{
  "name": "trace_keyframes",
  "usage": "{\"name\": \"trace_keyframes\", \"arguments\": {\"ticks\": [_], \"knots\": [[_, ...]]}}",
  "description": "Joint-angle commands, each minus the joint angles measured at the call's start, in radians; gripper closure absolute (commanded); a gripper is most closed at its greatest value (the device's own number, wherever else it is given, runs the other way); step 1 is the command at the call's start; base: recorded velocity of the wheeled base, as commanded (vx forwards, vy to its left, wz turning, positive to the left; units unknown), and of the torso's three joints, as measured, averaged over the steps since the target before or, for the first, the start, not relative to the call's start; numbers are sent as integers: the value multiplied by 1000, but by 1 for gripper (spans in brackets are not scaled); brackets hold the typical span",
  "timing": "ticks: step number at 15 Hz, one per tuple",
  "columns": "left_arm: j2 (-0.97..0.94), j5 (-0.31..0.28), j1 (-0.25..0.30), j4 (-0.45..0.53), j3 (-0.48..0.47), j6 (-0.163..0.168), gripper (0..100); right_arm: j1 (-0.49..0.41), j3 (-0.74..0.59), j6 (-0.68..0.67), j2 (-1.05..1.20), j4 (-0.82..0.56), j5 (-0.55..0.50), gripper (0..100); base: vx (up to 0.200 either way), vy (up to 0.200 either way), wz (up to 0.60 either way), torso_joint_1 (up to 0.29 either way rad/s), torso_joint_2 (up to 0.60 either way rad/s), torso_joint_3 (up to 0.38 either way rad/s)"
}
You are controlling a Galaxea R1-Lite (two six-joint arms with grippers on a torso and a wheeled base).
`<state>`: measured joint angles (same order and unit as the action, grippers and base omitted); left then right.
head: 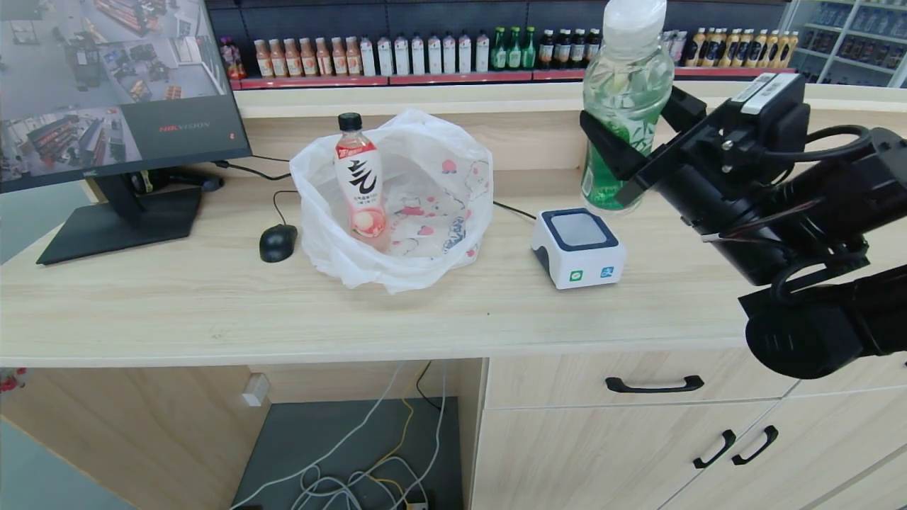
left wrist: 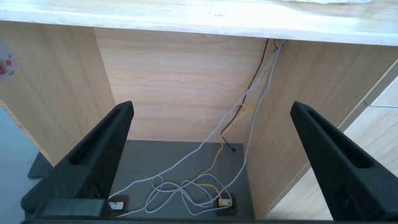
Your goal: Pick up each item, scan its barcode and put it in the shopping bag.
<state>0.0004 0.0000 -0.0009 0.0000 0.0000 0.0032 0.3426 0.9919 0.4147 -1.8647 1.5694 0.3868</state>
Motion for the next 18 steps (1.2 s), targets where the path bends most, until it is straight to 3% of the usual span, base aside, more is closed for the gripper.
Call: {"name": "trace_keyframes", "arguments": {"ticks": [1, 3, 6, 8, 12, 15, 18], "knots": [[0, 0, 1, 0, 0, 0, 0, -45, -13, -54, 52, 1, -2, 100, 0, 0, 0, 0, 0, 0], [0, 0, 1, 0, 0, 0, 0, -93, -36, -171, 91, 1, -14, 100, 0, 0, 0, 0, 0, 0], [0, 0, 1, 0, 0, 0, 0, -97, -151, -300, 139, 1, -184, 100, 0, 0, 0, 0, 0, 0], [0, 0, 1, 0, 0, 0, 0, -96, -141, -306, 140, 1, -189, 100, 0, 0, 0, 0, 0, 0], [0, 0, -1, 0, 0, 0, 0, -99, -292, -293, 174, 1, -224, 100, 0, 0, 0, 0, 0, 0], [0, 0, -1, 0, 0, 0, 0, -89, -440, -312, 182, 1, -370, 100, 0, 0, 0, 0, 0, 0], [0, 0, 1, 0, 0, 0, 0, -89, -409, -333, 160, 1, -513, 100, 0, 0, 0, 0, 0, 0]]}}
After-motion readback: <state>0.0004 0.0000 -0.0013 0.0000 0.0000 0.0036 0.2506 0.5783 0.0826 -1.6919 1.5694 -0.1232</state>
